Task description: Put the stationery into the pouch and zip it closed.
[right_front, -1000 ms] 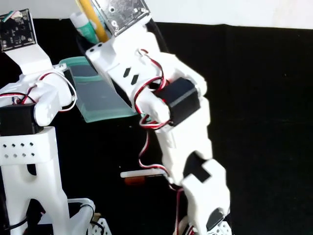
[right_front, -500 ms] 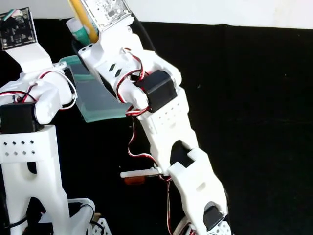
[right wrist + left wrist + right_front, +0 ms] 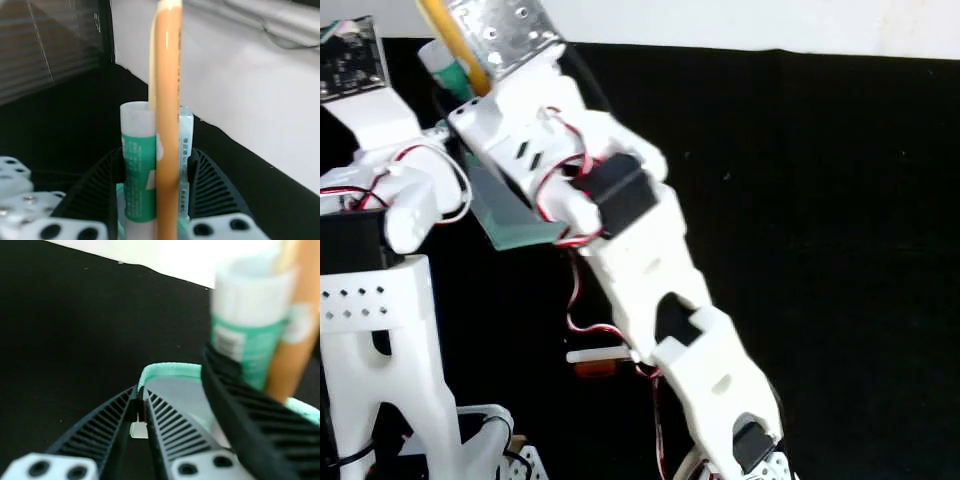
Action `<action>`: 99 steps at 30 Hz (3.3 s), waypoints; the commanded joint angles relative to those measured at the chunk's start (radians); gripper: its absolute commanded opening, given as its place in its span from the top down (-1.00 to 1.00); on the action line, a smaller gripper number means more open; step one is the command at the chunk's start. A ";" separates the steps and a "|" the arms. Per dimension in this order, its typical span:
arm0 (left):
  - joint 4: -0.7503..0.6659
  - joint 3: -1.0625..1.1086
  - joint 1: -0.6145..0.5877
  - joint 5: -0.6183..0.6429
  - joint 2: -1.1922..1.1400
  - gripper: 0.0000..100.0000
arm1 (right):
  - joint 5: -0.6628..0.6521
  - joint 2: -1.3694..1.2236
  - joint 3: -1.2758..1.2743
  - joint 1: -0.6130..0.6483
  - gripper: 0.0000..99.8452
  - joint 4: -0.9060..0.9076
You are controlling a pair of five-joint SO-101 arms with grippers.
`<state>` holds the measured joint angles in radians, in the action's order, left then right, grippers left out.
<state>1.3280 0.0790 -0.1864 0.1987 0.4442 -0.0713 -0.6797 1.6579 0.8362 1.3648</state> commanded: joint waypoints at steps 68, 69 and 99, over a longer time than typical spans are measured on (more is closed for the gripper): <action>-0.009 0.042 -0.038 -0.005 -0.030 0.99 | 0.002 0.326 0.114 -0.004 0.51 0.348; -0.009 0.054 -0.038 -0.005 -0.028 0.99 | 0.002 0.340 0.114 -0.022 0.51 0.355; 0.055 0.084 0.062 -0.098 0.145 0.99 | 0.008 0.349 0.113 -0.217 0.51 0.387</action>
<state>1.4154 0.1481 -0.1481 0.1036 0.6053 -0.0713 -0.3422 1.6809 0.5846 1.7484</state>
